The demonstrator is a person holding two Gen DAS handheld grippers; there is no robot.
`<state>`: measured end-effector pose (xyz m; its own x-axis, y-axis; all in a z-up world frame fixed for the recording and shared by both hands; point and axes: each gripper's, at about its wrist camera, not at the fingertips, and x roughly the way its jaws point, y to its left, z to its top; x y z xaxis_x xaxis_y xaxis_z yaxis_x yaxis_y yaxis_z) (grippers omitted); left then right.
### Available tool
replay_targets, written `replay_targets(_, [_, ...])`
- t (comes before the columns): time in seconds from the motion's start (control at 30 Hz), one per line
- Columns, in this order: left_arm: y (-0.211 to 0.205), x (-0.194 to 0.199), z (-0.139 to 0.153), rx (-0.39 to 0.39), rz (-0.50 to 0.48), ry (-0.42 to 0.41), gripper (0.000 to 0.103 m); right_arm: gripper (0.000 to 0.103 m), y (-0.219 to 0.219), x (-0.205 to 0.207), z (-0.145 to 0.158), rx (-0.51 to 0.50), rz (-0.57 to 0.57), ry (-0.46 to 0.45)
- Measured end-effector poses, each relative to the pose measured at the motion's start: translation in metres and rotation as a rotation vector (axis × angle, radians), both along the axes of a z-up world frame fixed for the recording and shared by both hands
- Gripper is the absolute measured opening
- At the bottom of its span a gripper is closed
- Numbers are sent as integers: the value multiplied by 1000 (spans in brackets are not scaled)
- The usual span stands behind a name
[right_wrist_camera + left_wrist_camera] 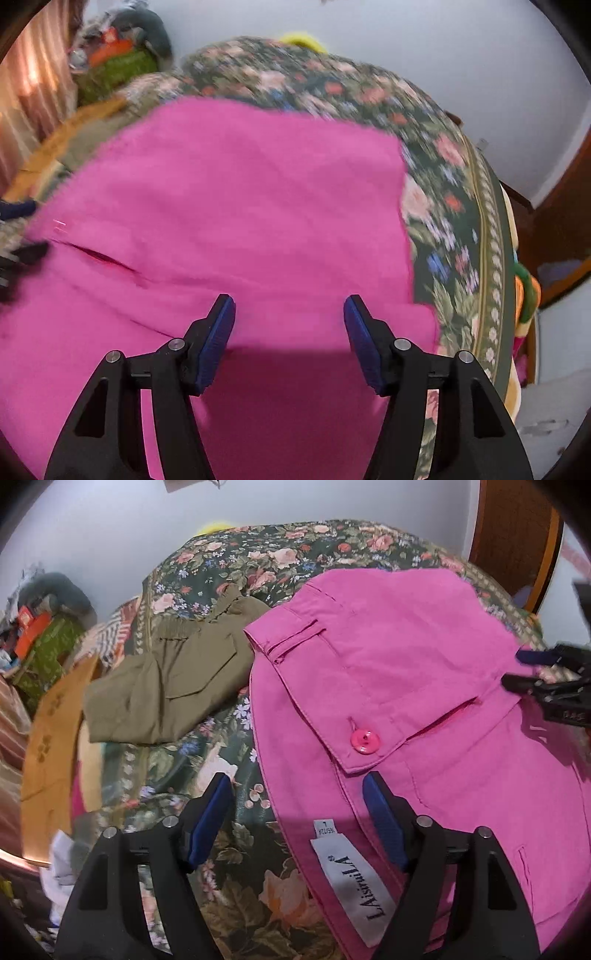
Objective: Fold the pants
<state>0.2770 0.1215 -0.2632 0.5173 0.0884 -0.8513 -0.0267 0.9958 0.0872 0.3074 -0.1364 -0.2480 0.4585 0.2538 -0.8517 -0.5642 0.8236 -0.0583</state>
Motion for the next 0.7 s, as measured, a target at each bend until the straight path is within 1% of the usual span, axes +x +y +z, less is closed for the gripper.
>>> replay_targets(0.07, [3,0,-2,-45,2,5,82,58,-21,4,0,87,-9,18])
replay_targets(0.1, [3,0,-2,-63,-1,11,83,58,-30,9,2,103,-32,40])
replay_targets(0.13, [1,1,-2,-65,-7,13,84,58,-35,11,4,101,-45,55])
replay_targets(0.27, [-9,-2,9,-19,-28,-10,84,58,-44,9,14,37,-58,33])
replay_targets(0.3, [-8,-2,12,-23,-30,-20,84,58,-46,8,19,34,-64,31])
replay_targets(0.4, [4,4,31,-76,-21,-61,84,59,-53,7,40,68,-64,5])
replay_targets(0.5, [21,23,44,-109,14,-90,84,60,-55,15,54,88,-71,-32])
replay_targets(0.57, [34,44,48,-146,31,-96,84,60,-55,25,60,113,-81,-46])
replay_targets(0.7, [56,85,37,-233,91,-62,84,60,-52,48,58,131,-103,-38])
